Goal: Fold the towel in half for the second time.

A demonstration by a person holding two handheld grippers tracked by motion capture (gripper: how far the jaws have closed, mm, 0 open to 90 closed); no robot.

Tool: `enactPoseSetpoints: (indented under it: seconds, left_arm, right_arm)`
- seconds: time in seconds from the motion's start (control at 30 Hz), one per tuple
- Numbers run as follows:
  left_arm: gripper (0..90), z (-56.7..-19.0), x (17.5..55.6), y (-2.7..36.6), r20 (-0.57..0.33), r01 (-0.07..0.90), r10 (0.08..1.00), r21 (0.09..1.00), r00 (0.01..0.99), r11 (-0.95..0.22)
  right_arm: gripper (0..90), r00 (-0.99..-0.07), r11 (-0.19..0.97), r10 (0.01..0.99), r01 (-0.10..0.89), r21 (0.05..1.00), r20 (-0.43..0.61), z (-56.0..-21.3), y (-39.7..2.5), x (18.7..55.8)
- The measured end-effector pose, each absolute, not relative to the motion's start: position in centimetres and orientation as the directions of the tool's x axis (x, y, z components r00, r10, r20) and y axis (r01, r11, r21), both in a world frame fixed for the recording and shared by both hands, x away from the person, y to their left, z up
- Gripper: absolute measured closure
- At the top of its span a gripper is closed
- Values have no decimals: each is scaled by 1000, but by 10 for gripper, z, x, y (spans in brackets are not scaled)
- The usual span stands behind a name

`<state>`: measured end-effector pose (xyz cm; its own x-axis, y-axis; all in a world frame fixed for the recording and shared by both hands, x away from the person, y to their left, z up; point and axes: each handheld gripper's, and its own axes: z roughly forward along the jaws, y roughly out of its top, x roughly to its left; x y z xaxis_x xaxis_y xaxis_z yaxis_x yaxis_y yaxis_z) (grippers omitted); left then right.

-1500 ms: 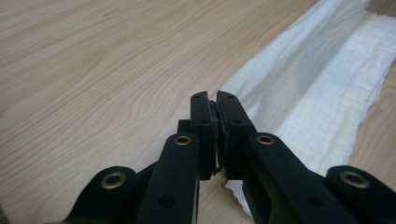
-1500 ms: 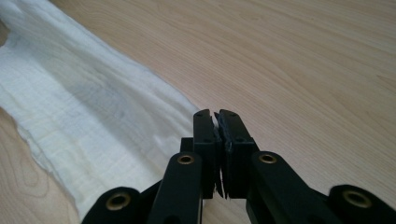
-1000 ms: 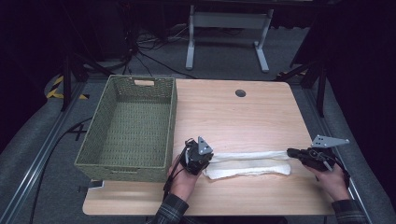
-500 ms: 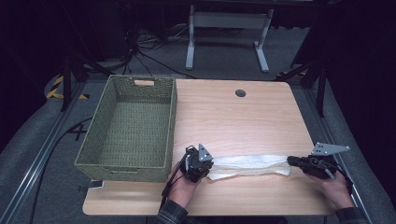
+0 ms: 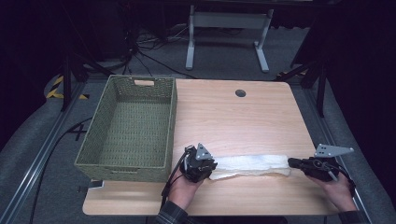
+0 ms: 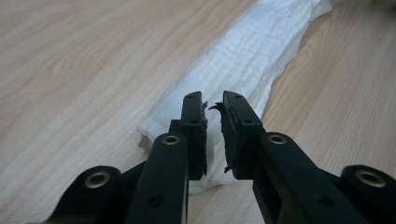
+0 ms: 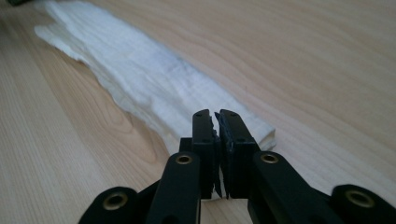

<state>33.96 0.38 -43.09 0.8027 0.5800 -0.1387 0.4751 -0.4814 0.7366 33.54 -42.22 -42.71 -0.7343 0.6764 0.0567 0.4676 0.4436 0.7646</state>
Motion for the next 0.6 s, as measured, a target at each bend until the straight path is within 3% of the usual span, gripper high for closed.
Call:
enactPoseSetpoints:
  seconds: [0.2, 0.37, 0.43, 0.53, 0.57, 0.6]
  left_arm:
    - [828, -452, 346, -4, -139, 501, 558, 649, 818, -573]
    - [836, -454, 345, -2, -101, 479, 546, 629, 832, -612]
    - [821, -454, 346, -2, -116, 481, 541, 635, 833, -604]
    - [748, -451, 347, -2, -110, 482, 549, 640, 828, -599]
    - [678, -449, 347, -3, -110, 480, 548, 643, 829, -597]
    - [678, -447, 348, -4, -98, 473, 546, 641, 832, -604]
  right_arm:
    - [888, -747, 510, 663, 502, 698, 53, -441, -416, 336]
    - [892, -754, 553, 656, 509, 660, 33, -448, -413, 335]
    - [892, -755, 556, 655, 509, 657, 30, -448, -413, 336]
    - [892, -754, 557, 656, 512, 653, 32, -448, -412, 336]
    - [893, -752, 557, 658, 515, 652, 33, -448, -412, 336]
    - [893, -752, 557, 658, 515, 652, 33, -448, -412, 336]
